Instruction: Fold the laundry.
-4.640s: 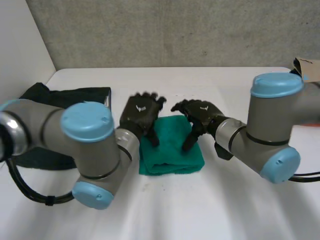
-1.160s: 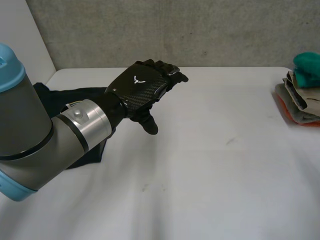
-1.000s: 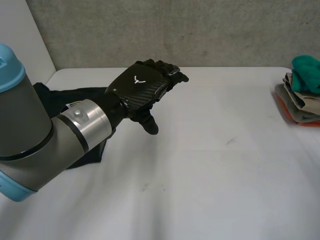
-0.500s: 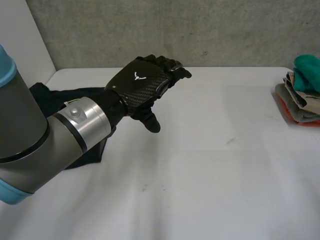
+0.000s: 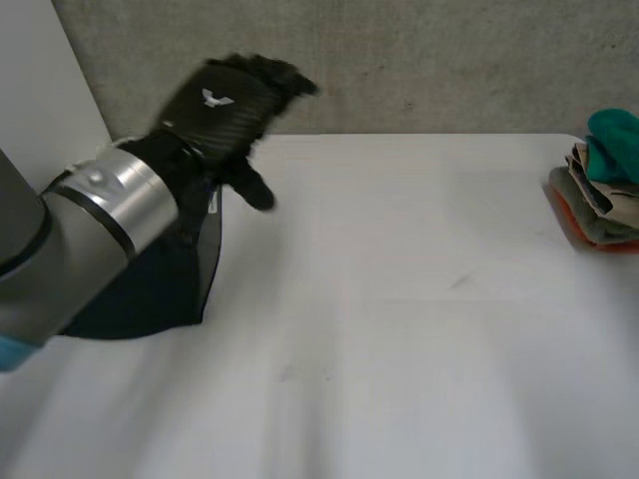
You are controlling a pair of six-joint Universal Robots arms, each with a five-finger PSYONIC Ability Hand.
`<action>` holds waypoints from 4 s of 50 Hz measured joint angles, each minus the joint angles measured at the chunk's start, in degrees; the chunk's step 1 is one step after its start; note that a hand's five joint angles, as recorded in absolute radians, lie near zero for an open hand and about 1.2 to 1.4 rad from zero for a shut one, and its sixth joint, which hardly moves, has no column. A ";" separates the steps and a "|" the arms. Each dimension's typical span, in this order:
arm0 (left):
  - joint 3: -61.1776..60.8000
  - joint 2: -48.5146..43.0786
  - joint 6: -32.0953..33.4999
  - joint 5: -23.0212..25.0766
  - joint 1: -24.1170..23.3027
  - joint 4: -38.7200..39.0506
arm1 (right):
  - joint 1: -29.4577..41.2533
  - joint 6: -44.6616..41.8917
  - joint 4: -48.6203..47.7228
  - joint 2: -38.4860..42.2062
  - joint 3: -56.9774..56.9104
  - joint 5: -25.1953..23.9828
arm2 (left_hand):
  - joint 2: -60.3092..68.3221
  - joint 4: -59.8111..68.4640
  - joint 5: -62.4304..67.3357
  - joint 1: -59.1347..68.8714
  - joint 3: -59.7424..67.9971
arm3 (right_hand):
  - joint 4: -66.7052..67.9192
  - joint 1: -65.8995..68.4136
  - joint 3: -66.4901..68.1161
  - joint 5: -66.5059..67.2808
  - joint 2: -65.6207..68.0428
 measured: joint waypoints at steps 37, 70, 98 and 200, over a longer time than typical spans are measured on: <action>18.89 -42.17 32.60 -5.82 31.71 4.50 | 22.49 -20.54 18.53 7.13 24.78 -2.15 | 55.47 55.89 51.84 53.67 54.99 | 0.00 0.00 0.00 0.00 0.00; 14.37 -18.91 -1.16 -2.07 -1.48 0.81 | 15.87 -19.34 18.57 6.51 23.60 0.59 | 56.06 56.48 51.83 53.67 55.76 | 0.00 0.00 0.00 0.00 0.00; -1.17 -2.45 -5.69 -7.03 -4.67 2.33 | 14.50 -14.51 19.14 6.23 21.89 2.12 | 2.85 2.76 1.98 1.69 3.06 | 0.00 0.00 0.00 0.00 0.00; -20.38 -18.85 5.84 -11.32 1.31 13.26 | 15.21 -10.40 19.42 4.36 24.01 2.54 | 26.90 27.09 26.31 26.23 26.90 | 0.00 0.00 0.00 0.00 0.00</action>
